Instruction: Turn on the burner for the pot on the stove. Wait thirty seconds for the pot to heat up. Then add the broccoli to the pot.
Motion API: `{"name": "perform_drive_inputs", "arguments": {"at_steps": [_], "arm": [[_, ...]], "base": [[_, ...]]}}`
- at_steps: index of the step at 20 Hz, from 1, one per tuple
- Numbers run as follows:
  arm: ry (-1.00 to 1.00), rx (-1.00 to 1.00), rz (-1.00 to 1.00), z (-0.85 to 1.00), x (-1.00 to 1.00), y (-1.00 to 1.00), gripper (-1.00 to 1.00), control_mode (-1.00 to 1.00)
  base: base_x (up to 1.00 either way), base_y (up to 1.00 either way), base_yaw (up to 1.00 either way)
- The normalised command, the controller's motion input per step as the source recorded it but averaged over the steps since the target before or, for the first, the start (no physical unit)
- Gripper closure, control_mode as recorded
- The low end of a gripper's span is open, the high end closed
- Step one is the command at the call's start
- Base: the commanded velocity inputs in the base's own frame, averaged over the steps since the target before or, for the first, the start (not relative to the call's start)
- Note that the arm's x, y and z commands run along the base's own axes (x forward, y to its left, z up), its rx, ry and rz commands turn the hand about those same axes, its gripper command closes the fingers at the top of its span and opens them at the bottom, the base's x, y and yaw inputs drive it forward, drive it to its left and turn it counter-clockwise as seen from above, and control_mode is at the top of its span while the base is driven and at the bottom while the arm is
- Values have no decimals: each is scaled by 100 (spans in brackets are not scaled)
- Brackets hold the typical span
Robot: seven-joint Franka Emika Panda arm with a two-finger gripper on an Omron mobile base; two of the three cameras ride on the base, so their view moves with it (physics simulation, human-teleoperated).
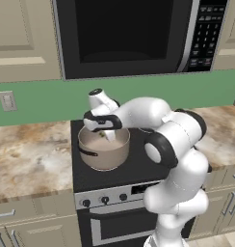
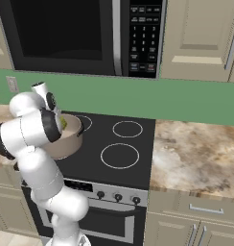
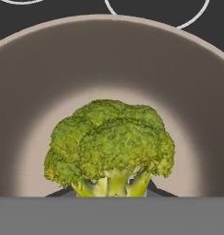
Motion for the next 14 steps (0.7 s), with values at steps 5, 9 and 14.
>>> {"name": "perform_drive_inputs", "arguments": {"at_steps": [5, 9, 14], "arm": [[0, 1, 3, -27, 19, 0, 100, -100], [0, 1, 2, -31, 22, 0, 100, -100], [1, 0, 2, -23, 37, 0, 100, -100]], "base": [[0, 0, 0], [0, 0, 0], [0, 0, 0]]}}
